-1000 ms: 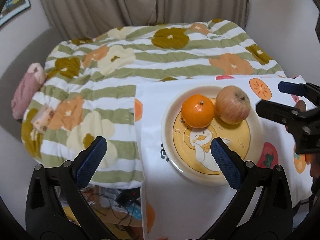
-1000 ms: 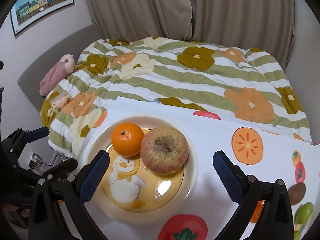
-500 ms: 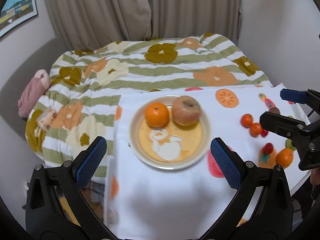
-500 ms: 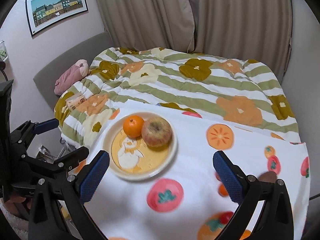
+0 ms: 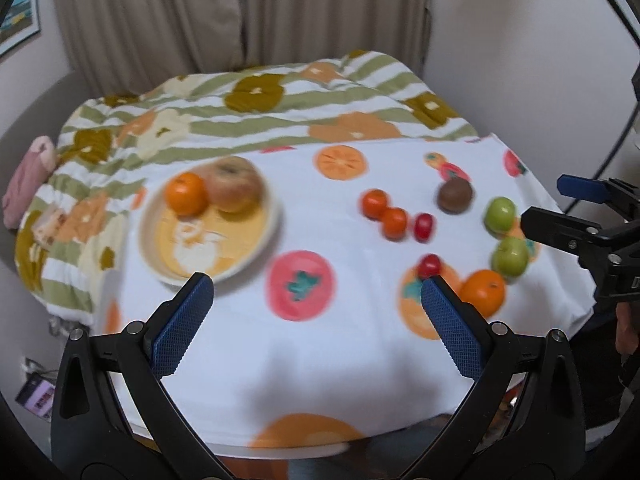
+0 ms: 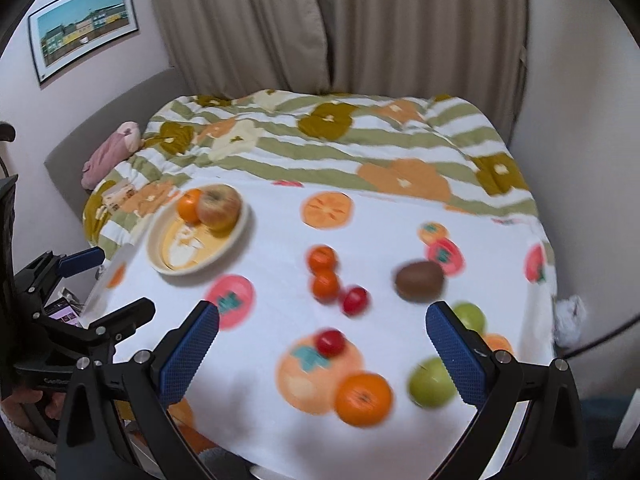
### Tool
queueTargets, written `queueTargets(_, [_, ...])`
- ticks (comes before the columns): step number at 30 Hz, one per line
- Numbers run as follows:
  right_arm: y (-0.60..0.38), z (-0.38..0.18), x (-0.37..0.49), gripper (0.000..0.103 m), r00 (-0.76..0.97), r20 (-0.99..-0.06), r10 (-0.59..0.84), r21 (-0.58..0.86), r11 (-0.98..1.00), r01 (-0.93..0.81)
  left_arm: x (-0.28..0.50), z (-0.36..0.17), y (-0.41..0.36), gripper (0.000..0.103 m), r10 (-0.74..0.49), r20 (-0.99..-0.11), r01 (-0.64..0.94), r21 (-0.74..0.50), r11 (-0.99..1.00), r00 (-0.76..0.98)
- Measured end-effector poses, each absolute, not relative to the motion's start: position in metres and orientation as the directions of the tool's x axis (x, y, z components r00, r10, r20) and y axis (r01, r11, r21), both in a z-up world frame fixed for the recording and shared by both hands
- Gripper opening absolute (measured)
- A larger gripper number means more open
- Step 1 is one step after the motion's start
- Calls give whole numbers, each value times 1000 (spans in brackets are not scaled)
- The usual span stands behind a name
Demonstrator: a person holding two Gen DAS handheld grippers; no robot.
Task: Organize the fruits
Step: 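Grasp another mandarin with the left tool while the right tool grasps a green apple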
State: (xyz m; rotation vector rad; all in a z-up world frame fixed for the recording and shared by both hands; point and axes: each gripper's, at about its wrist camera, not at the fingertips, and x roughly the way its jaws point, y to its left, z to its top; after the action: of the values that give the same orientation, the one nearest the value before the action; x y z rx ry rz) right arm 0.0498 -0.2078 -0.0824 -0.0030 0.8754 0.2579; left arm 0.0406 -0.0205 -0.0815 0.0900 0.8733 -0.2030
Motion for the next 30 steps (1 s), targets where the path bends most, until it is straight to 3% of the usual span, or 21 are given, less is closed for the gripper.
queueTargets(17, [-306,-150,31,103,558,-804,205,161,979,-127,23,-148,-153,103,-294,-806,458,-32,888,513])
queueTargets(30, [-321,-189,42,100,525,-810,262,226,965,-132,32,-190,-189,82,-269,-839,486,-7,874,472])
